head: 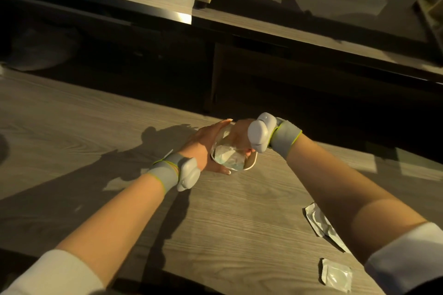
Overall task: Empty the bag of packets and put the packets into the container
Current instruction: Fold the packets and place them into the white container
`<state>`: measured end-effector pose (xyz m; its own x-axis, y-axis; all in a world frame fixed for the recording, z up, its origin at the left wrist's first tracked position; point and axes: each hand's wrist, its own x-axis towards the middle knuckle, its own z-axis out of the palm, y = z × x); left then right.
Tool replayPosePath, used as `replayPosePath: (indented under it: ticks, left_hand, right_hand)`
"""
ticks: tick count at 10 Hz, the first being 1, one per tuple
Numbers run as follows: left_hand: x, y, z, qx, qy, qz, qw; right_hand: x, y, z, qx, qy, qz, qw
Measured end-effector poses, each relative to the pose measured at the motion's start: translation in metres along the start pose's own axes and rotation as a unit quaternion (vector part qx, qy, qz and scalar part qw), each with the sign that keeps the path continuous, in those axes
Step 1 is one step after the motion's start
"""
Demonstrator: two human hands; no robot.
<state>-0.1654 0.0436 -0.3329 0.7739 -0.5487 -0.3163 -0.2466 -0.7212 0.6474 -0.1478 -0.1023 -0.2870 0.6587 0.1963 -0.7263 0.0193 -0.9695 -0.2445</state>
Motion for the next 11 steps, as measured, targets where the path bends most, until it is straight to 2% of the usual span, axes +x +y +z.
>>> replayPosePath:
  ticks: [1, 2, 3, 4, 5, 6, 7, 8, 9, 10, 11]
  left_hand:
    - [-0.006, 0.004, 0.0, -0.015, 0.01, -0.018, 1.0]
    - [-0.022, 0.015, -0.001, -0.034, 0.025, 0.012, 0.999]
    - [-0.032, 0.041, 0.009, -0.028, 0.098, 0.038, 0.994]
    - [-0.037, 0.069, 0.031, -0.022, 0.192, 0.083, 0.978]
    - [-0.037, 0.093, 0.06, -0.011, 0.162, 0.122, 0.979]
    - [-0.034, 0.108, 0.099, -0.007, 0.05, 0.116, 0.992]
    - [-0.029, 0.112, 0.137, -0.031, 0.002, 0.066, 0.997]
    - [-0.027, 0.125, 0.173, -0.08, 0.016, -0.001, 0.997]
    - [-0.022, 0.145, 0.202, -0.112, 0.028, -0.042, 0.992]
    - [-0.011, 0.166, 0.221, -0.123, 0.03, -0.079, 0.989]
    - [0.001, 0.184, 0.235, -0.101, 0.052, -0.128, 0.985]
  right_hand:
    - [-0.032, 0.011, -0.006, 0.084, 0.068, -0.032, 0.994]
    - [-0.066, 0.041, 0.009, 0.242, 0.181, -0.072, 0.95]
    - [-0.1, 0.08, 0.04, 0.355, 0.3, -0.033, 0.885]
    - [-0.115, 0.128, 0.083, 0.351, 0.337, 0.054, 0.872]
    - [-0.128, 0.177, 0.13, 0.369, 0.336, 0.181, 0.848]
    - [-0.14, 0.204, 0.166, 0.311, 0.288, 0.254, 0.869]
    - [-0.148, 0.211, 0.18, 0.277, 0.277, 0.241, 0.888]
    - [-0.157, 0.222, 0.189, 0.253, 0.267, 0.209, 0.906]
    - [-0.157, 0.229, 0.197, 0.178, 0.251, 0.183, 0.934]
    - [-0.158, 0.23, 0.201, 0.142, 0.308, 0.208, 0.917]
    - [-0.164, 0.235, 0.202, 0.175, 0.34, 0.212, 0.899]
